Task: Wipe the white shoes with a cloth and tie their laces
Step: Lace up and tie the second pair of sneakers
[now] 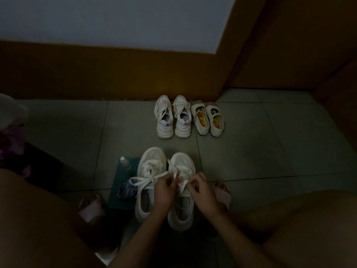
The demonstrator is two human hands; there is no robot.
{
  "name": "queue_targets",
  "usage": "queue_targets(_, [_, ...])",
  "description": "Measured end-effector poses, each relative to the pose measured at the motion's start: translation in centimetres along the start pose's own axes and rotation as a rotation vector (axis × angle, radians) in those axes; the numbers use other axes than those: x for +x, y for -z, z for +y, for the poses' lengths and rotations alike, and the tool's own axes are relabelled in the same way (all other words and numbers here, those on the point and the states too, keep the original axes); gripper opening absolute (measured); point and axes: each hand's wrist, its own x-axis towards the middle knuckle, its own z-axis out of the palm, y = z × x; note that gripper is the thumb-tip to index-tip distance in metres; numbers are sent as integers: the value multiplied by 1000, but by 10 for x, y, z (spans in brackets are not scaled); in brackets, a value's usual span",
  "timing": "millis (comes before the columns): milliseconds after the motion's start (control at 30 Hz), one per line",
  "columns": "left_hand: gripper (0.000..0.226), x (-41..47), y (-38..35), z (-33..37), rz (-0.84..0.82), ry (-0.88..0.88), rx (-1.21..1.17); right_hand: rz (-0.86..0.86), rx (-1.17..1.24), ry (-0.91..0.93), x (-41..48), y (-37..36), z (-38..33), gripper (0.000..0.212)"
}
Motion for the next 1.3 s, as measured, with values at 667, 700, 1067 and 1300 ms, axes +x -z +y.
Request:
queue_targets(667, [31, 21, 7, 17, -392, -33, 142, 49, 528, -250, 51, 33, -53, 26])
queue_targets(700, [34, 22, 7, 18, -434, -30, 137, 7, 535, -275, 58, 35, -58, 31])
queue_targets(1067, [31, 22, 3, 29, -489, -78, 240, -150, 241, -175, 82, 36, -60, 40])
queue_targets(1300, [33, 23, 7, 26, -473, 6, 65, -393, 119, -39, 53, 43, -33, 27])
